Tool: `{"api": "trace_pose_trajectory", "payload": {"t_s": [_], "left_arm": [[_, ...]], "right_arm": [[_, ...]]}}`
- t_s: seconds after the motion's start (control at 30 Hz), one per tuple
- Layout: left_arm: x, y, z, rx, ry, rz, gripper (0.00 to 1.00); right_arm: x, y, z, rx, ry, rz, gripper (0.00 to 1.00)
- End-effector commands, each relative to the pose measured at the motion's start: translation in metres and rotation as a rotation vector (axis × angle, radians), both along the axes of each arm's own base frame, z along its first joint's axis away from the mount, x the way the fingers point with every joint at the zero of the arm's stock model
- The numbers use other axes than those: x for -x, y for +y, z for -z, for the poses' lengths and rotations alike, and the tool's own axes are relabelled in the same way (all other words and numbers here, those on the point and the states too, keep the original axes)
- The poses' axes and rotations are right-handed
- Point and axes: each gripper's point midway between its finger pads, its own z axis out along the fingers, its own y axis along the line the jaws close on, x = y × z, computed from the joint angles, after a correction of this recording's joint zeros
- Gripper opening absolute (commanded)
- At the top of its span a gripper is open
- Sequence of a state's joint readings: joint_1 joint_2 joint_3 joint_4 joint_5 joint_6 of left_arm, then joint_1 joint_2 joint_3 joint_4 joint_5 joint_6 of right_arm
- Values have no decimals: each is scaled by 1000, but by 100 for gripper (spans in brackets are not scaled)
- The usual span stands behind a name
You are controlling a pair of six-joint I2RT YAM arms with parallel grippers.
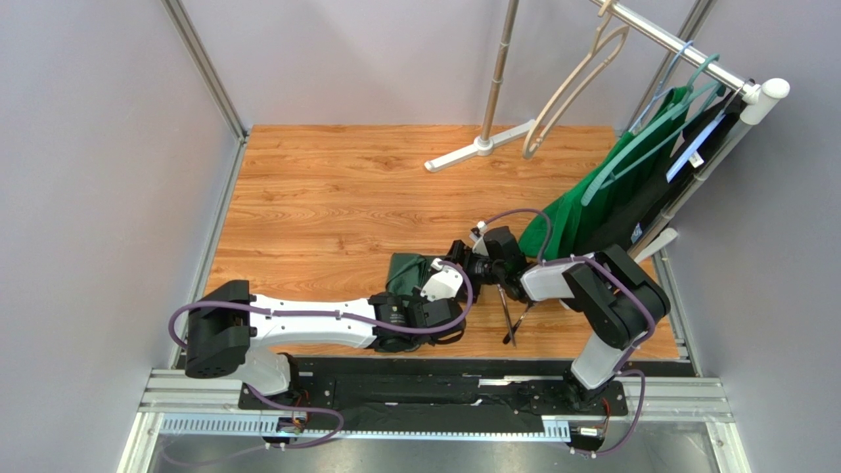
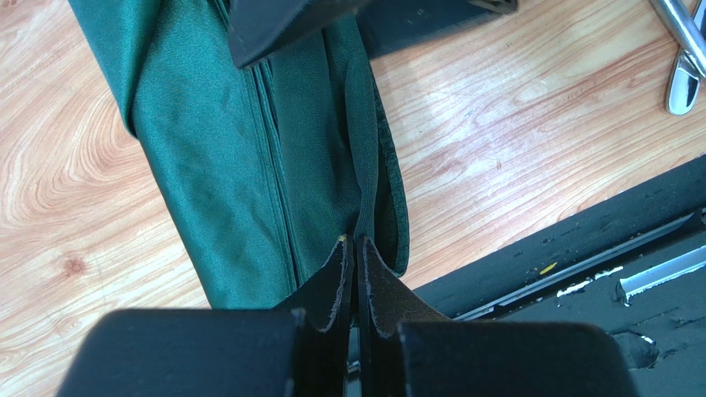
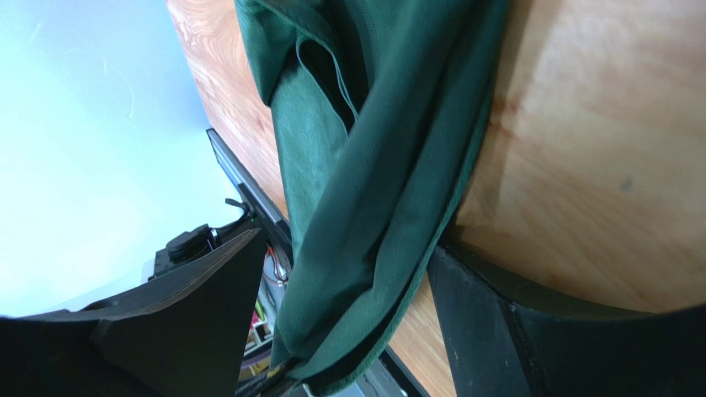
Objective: Fold the napkin into a case and place the utensils inside
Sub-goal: Fold the 2/3-rectangle-folded napkin at the center of the board.
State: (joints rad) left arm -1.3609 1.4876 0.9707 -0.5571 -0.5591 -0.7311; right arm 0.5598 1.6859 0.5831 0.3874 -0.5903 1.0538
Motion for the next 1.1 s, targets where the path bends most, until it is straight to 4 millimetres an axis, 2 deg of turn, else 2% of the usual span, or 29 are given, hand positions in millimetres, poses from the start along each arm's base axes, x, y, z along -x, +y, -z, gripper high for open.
{"api": "trace_pose_trajectory", "payload": {"t_s": [0.0,0.23,0.37,0.53,0.63,0.7,0.77,0.83,0.87,0.9,0.93,1.0,1.07], "left_arm": [[-2,-6,-17,67,-30,-2,5],[-1,-6,-16,80,-23,0,4],[0,-7,-15,82,-18,5,4],[0,-10,-14,87,-17,12,4],[1,-10,-13,85,-13,17,4],[3,-13,-13,93,-8,32,5],[6,-14,-13,107,3,62,18],[11,-23,-19,162,10,116,34],[13,-20,-24,195,7,130,36],[18,-28,-31,248,17,179,38],[16,-29,-37,284,26,192,54],[15,-26,-56,358,28,204,58],[-3,-11,-73,419,8,123,54]], "right_arm": [[-23,0,12,57,-67,51,77],[-40,-6,23,77,-87,78,70],[-41,-9,27,88,-87,89,62],[-46,-14,33,116,-95,98,58],[-51,-16,35,120,-106,100,53],[-53,-17,37,124,-115,100,44],[-53,-19,38,138,-120,97,31],[-54,-19,36,146,-133,85,22],[-54,-18,33,142,-138,79,16],[-56,-16,30,138,-154,70,14],[-55,-17,30,145,-148,64,13],[-57,-18,28,170,-159,61,8],[-59,-19,27,202,-163,44,7]]}}
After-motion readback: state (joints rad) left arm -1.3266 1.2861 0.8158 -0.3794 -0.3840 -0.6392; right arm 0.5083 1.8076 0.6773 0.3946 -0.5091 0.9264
